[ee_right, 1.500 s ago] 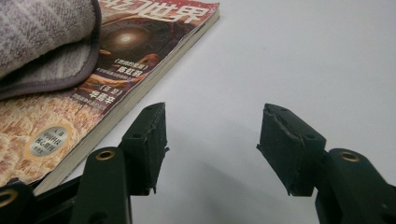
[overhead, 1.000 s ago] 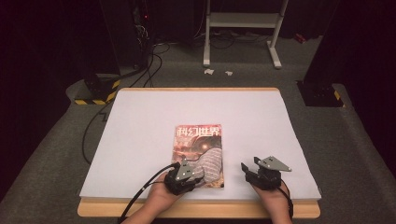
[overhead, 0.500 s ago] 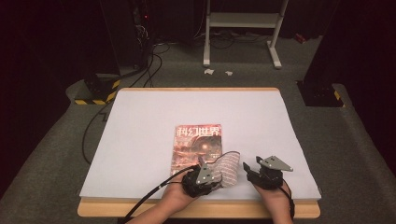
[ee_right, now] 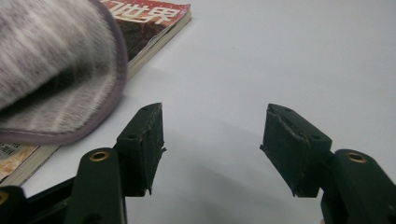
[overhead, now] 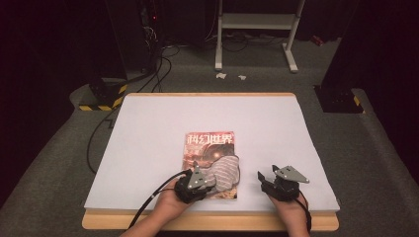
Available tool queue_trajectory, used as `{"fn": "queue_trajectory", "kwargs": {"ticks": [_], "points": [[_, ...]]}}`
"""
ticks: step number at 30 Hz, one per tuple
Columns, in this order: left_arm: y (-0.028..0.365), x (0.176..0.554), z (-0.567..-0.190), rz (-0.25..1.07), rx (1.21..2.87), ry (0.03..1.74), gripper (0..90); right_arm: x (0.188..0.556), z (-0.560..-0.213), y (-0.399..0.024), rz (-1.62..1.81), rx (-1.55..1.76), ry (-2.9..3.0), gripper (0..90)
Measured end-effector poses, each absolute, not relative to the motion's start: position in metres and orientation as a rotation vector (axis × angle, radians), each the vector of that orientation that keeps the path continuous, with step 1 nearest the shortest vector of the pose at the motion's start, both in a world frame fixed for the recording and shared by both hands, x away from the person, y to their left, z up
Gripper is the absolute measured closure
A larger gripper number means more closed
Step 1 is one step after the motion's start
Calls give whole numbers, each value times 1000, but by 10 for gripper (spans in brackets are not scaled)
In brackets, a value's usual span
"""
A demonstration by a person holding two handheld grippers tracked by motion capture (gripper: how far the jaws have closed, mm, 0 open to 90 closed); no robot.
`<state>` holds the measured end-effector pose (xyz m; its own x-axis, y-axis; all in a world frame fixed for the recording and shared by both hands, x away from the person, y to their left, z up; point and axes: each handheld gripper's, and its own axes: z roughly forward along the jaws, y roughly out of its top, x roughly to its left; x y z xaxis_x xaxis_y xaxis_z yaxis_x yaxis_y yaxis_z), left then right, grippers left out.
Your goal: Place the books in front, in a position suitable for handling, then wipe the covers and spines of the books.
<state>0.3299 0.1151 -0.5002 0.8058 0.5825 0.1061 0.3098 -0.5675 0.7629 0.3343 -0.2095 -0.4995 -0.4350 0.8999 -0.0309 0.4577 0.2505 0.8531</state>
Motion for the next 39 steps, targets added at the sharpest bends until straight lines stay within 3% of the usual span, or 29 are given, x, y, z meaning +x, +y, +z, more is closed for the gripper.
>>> {"fn": "queue_trajectory", "kwargs": {"ticks": [13,39], "points": [[183,320,-503,485,2134,825,662,335,-501,-208,1092,1240,2004,374],[175,310,-504,481,2116,829,661,342,-500,-203,1090,1235,2012,377]]}}
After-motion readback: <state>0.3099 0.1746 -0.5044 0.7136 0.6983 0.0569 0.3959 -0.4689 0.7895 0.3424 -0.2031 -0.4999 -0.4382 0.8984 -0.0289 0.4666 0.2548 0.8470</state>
